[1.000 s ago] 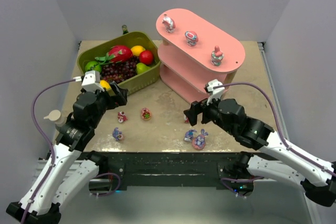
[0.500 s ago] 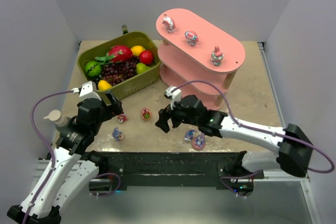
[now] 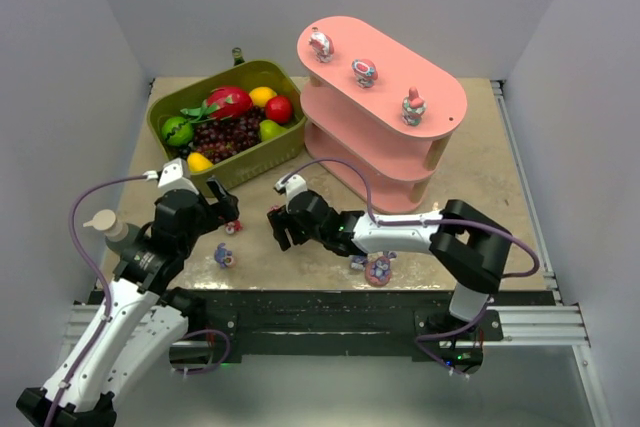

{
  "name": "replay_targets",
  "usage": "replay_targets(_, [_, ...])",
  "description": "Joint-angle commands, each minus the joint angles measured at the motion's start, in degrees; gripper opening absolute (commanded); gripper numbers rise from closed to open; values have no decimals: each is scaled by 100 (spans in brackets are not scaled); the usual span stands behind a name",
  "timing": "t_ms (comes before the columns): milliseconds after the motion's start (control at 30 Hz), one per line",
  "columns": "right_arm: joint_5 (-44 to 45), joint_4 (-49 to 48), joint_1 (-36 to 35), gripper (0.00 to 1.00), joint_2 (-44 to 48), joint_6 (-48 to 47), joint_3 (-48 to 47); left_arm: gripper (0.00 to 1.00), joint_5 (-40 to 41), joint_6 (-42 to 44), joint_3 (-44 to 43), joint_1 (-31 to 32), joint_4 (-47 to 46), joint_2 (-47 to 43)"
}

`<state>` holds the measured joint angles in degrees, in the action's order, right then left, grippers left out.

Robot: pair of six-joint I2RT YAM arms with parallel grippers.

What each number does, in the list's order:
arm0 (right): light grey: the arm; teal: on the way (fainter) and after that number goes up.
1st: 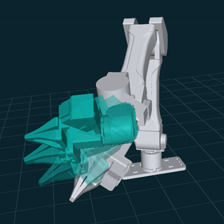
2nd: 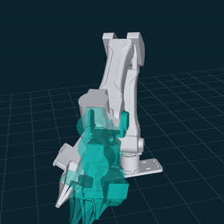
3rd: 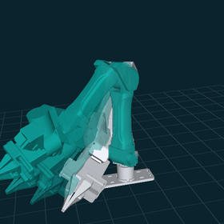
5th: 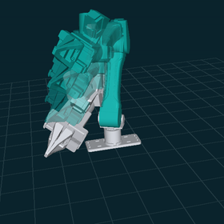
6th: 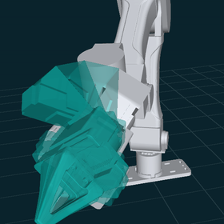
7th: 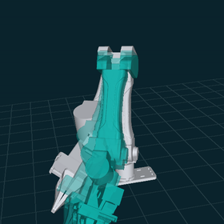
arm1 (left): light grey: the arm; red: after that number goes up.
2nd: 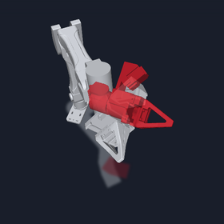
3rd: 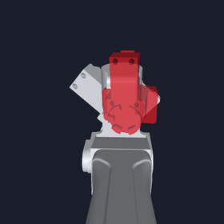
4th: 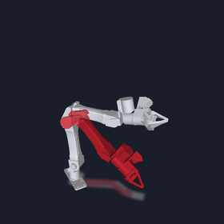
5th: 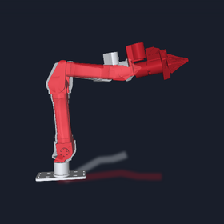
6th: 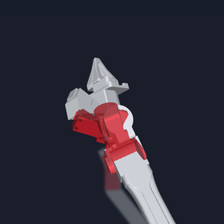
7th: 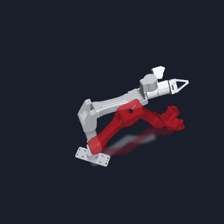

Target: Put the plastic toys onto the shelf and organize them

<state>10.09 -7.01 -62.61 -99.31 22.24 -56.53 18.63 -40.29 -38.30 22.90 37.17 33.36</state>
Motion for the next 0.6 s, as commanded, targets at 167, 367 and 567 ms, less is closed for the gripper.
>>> replay_targets(167, [1118, -1030, -138, 68, -642, 18, -578, 100, -369, 311, 148, -22, -561, -190])
replay_targets(367, [1399, -996, -164, 54, -1205, 8, -956, 100, -483, 443, 139, -22, -632, -313])
replay_targets(567, [1865, -618, -252, 18, -1065, 140, -992, 100, -483, 443, 148, -22, -623, -541])
